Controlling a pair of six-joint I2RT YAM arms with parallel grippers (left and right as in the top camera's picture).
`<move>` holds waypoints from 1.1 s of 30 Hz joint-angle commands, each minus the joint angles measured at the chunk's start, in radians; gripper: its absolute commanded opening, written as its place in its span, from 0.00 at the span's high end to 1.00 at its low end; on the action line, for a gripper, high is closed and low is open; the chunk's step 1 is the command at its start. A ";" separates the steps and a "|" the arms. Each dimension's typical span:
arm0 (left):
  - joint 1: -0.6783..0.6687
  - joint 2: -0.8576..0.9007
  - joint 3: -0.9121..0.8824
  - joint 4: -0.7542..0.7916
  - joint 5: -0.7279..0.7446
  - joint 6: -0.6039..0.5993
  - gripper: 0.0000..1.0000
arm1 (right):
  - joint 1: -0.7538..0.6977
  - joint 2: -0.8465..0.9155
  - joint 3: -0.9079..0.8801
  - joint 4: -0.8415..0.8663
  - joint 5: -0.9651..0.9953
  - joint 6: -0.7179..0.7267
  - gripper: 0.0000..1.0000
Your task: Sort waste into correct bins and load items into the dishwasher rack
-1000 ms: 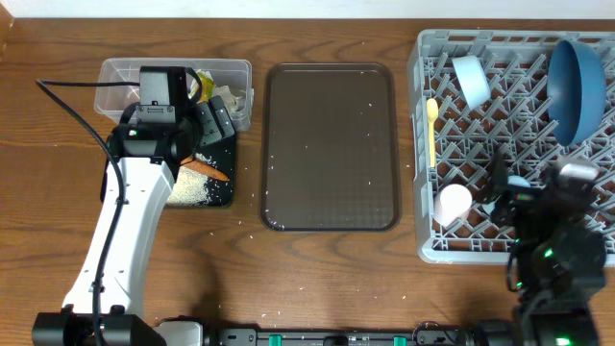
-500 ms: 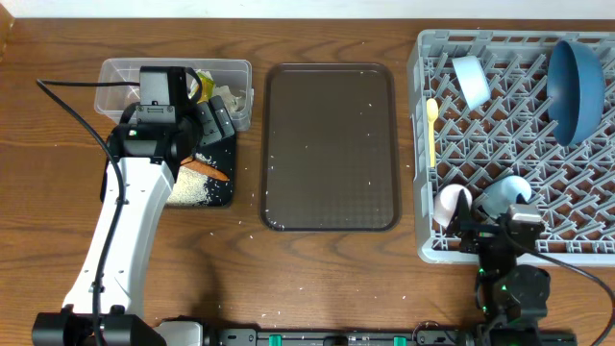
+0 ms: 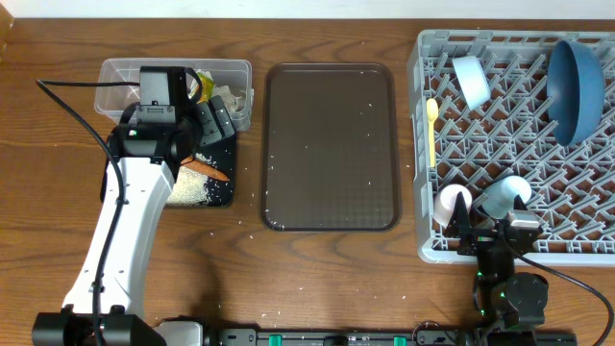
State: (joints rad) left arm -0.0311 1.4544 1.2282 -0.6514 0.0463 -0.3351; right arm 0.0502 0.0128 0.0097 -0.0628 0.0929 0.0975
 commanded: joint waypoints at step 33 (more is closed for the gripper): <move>0.002 -0.190 -0.235 -0.006 -0.009 0.013 0.05 | -0.008 -0.008 -0.005 -0.001 -0.008 -0.009 0.01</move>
State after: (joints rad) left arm -0.0311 1.3224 1.0687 -0.6495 0.0463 -0.3351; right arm 0.0502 0.0124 0.0097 -0.0628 0.0925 0.0975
